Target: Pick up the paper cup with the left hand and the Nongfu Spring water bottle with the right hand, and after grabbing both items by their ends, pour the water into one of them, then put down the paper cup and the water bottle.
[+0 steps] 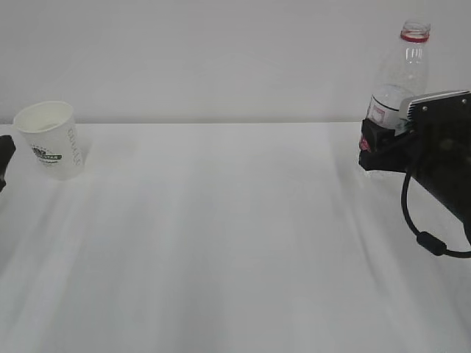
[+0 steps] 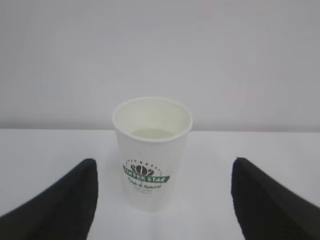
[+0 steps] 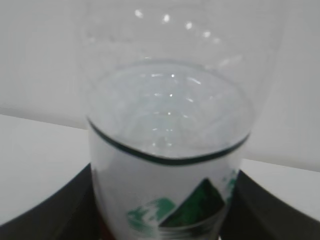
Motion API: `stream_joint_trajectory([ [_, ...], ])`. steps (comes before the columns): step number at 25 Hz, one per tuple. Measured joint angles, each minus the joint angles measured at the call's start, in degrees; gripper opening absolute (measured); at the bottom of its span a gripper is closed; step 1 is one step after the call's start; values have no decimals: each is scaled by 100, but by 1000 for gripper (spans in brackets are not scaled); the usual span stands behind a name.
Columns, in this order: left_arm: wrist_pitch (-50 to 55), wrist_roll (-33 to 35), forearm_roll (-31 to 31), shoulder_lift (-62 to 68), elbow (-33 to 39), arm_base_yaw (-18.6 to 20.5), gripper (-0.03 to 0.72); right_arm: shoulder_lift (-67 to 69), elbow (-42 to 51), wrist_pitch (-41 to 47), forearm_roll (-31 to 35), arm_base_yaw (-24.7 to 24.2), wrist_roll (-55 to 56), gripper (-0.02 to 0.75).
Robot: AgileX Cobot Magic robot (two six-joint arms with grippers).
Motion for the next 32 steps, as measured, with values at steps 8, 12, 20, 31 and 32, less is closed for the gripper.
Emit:
stream_joint_trajectory([
  [8, 361, 122, 0, -962, 14, 0, 593, 0, 0, -12, 0, 0, 13, 449],
  [12, 649, 168, 0, -1310, 18, 0, 591, 0, 0, -12, 0, 0, 13, 449],
  [20, 952, 172, 0, -1368, 28, 0, 591, 0, 0, -12, 0, 0, 13, 449],
  [31, 952, 172, 0, -1368, 32, 0, 587, 0, 0, -12, 112, 0, 17, 449],
  [32, 952, 172, 0, -1368, 32, 0, 586, 13, -15, -12, 153, 0, 17, 449],
])
